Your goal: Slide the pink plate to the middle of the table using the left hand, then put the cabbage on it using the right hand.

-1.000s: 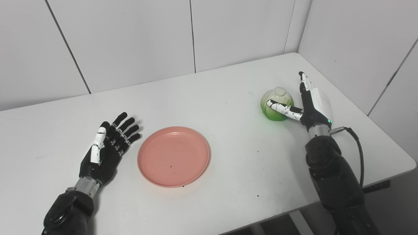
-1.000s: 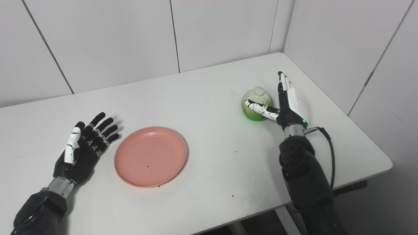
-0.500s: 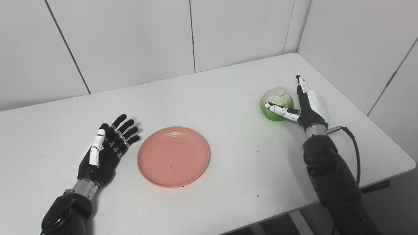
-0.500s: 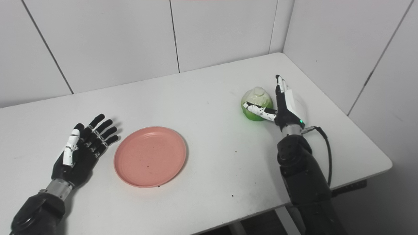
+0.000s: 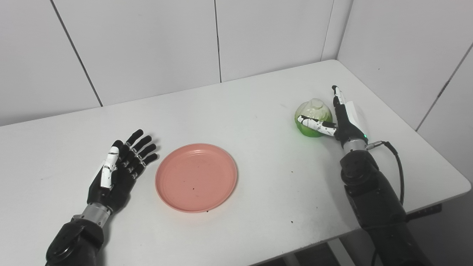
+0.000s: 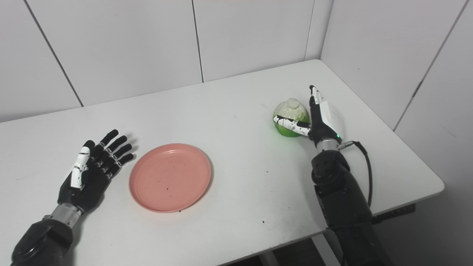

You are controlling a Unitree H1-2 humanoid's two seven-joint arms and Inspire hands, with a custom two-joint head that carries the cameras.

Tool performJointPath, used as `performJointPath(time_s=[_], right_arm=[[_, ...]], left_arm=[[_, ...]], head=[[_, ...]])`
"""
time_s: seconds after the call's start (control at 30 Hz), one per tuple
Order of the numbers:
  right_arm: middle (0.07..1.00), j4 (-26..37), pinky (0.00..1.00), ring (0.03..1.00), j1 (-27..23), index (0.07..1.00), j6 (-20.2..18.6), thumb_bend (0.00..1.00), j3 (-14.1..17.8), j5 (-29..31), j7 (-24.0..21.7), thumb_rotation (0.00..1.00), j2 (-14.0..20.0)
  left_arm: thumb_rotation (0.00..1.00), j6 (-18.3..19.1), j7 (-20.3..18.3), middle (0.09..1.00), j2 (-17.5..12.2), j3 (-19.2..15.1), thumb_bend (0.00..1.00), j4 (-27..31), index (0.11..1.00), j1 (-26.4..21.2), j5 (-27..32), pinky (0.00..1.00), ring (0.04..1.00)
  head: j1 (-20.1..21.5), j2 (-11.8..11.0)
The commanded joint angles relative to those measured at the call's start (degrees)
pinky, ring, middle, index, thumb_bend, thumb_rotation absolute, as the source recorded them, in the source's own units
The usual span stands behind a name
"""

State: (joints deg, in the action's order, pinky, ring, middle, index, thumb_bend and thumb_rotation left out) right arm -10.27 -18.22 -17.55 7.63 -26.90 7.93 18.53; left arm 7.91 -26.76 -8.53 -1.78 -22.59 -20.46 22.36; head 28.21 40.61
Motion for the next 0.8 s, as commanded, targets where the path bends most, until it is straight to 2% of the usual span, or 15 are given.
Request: performJointPath(time_s=[0.0,0.2,0.4,0.77], right_arm=[[1.0,0.7,0.84,0.994,-2.8,1.0,-0.6,1.0,0.2,0.3,0.9,0.56,1.5],[1.0,0.1,0.86,1.0,-3.0,1.0,-1.2,1.0,0.0,0.9,0.3,0.54,1.6],[1.0,-0.2,0.87,1.0,-3.3,1.0,-2.0,1.0,-0.1,1.9,0.2,0.48,1.5],[1.0,-0.9,0.85,0.987,-3.2,1.0,-1.4,1.0,-1.4,2.5,0.3,0.43,1.6]], left_arm=[[0.97,4.0,1.6,0.896,-1.1,0.5,0.49,-2.7,0.887,3.4,-1.9,0.85,0.878],[0.97,4.2,1.5,0.896,-1.2,0.5,0.49,-2.5,0.888,3.6,-1.8,0.85,0.877],[0.96,4.1,1.3,0.898,-1.3,0.6,0.5,-2.6,0.89,3.5,-1.8,0.85,0.88],[0.96,4.8,1.9,0.894,-1.2,0.7,0.49,-1.9,0.887,3.7,-1.8,0.85,0.876]], head=[[0.0,0.0],[0.0,0.2],[0.0,0.2],[-0.1,0.4]])
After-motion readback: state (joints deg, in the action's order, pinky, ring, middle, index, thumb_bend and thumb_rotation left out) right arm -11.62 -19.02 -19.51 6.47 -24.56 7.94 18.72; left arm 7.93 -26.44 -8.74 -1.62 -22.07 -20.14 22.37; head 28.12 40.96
